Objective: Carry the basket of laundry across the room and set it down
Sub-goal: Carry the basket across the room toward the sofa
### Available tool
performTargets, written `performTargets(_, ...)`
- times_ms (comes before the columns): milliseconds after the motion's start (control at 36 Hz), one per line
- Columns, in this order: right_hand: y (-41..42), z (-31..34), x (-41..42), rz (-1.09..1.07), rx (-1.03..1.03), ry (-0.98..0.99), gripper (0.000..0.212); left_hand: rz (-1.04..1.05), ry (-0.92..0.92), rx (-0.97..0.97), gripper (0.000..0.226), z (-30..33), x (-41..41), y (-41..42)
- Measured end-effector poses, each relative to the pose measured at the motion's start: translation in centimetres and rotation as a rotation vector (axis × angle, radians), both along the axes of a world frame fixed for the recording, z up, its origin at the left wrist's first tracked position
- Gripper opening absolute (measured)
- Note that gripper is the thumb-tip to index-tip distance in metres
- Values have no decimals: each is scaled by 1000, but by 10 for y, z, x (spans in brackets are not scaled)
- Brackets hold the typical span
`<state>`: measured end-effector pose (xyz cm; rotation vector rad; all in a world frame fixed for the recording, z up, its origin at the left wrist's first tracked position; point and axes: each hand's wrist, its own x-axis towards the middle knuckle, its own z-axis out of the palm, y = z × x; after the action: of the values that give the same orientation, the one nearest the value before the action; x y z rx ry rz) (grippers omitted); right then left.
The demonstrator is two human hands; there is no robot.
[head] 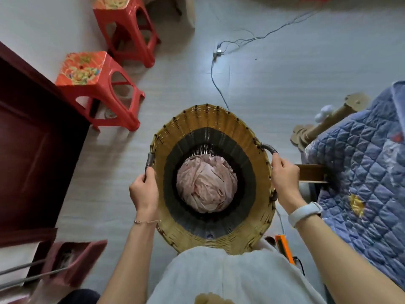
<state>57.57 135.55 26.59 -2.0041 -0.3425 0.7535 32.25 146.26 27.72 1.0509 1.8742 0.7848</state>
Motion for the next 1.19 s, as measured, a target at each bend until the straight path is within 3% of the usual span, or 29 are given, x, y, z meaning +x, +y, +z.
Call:
performTargets(333, 166, -1, 130, -63, 15, -66, 39, -76, -85, -96, 37, -26, 137, 181)
performTargets(556, 282, 9, 242, -206, -29, -165, 36, -275, -93, -96, 35, -15, 259, 341)
performTargets(861, 353, -10, 368, -396, 4, -103, 35, -435, -32, -90, 31, -20, 425, 445)
performTargets(1056, 405, -21, 506, -379, 24, -30, 37, -355, 18, -113, 34, -30, 552, 490)
performTargets(1194, 434, -11, 611, -355, 48, -28, 39, -379, 28, -28, 32, -10, 666, 523)
